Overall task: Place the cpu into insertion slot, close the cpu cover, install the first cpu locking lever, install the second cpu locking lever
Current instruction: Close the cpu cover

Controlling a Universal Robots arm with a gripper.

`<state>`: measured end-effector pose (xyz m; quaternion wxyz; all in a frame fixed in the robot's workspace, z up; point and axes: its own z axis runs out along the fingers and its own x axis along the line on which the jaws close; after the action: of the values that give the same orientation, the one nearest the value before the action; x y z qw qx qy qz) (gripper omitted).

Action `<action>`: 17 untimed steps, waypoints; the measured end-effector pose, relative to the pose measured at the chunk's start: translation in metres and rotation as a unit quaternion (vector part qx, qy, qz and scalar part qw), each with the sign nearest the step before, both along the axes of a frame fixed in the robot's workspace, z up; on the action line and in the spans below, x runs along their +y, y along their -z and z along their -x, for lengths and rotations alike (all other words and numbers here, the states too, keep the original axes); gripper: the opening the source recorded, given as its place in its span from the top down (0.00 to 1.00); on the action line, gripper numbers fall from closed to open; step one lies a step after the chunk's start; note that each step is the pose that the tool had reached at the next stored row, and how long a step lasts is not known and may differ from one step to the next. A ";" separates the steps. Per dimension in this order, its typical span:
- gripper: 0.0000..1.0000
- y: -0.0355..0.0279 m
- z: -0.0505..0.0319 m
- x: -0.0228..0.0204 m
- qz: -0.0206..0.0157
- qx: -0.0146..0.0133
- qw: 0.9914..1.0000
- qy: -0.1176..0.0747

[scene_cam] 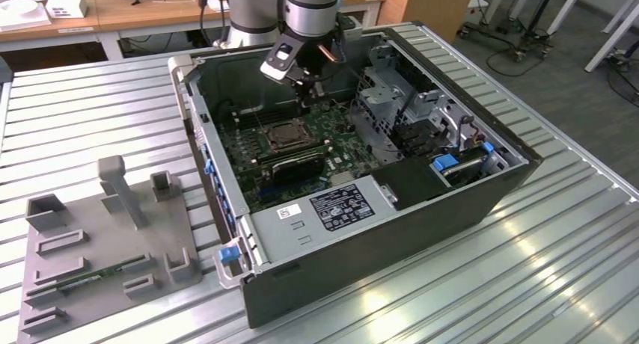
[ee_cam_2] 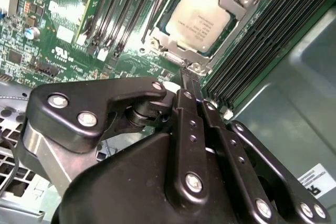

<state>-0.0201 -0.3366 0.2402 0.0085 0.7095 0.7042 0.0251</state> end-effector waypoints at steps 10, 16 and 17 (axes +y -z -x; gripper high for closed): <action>0.89 0.0001 0.0003 0.0000 0.000 0.000 1.000 -0.001; 0.89 0.0002 0.0003 0.0000 0.000 0.000 0.999 -0.032; 0.89 0.0001 0.0003 0.0000 0.000 0.000 0.999 -0.039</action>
<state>-0.0204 -0.3365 0.2401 0.0077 0.6815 0.7314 0.0252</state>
